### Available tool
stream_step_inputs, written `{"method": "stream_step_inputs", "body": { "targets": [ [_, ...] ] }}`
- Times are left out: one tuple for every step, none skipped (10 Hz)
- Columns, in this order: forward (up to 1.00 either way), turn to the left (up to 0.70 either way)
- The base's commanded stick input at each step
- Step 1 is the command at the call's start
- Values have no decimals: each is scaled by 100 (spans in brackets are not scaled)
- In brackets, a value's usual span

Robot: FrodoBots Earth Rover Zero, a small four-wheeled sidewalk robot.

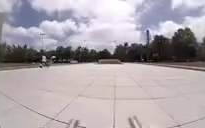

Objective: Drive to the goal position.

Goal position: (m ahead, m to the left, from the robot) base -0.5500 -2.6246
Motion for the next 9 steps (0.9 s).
{"method": "stream_step_inputs", "body": {
  "targets": [
    [70, 0],
    [70, 0],
    [70, 0],
    [70, -10],
    [70, -20],
    [70, -31],
    [70, -35],
    [70, -32],
    [70, -28]
  ]
}}
